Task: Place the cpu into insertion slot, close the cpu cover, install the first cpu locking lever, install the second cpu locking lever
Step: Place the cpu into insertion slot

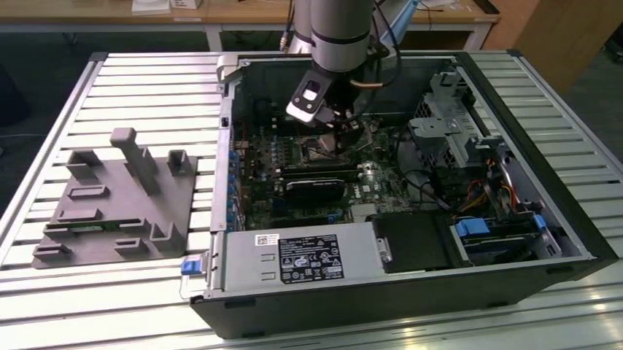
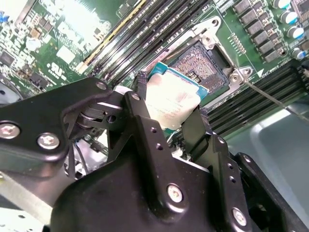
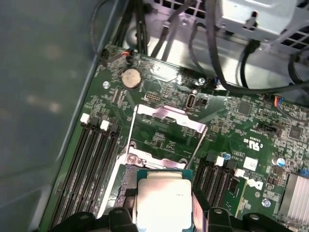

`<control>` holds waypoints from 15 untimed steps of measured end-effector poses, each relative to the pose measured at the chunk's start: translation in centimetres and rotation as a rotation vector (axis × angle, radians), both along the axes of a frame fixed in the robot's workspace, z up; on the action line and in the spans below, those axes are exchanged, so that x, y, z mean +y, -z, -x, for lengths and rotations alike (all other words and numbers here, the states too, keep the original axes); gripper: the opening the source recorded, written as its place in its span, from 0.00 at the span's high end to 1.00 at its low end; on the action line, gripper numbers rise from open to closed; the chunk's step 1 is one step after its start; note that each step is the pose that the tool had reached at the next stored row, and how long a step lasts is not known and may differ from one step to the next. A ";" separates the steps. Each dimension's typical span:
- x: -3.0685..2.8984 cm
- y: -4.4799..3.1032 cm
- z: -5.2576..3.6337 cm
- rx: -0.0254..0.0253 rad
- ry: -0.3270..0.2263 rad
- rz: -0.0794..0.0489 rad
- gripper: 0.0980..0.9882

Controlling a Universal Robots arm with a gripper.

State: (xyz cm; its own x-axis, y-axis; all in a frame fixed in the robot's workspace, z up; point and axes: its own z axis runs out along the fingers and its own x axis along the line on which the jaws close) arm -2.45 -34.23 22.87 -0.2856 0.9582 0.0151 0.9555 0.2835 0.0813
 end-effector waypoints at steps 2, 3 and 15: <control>0.00 0.02 0.00 0.0000 0.024 0.000 0.51; 0.00 0.04 0.00 0.0000 0.036 0.000 0.51; 0.38 0.21 0.00 0.0000 0.109 0.000 0.51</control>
State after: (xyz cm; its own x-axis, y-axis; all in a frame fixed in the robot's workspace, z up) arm -2.46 -33.85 22.66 -0.1799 0.9836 0.0150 0.9806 0.1781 0.0814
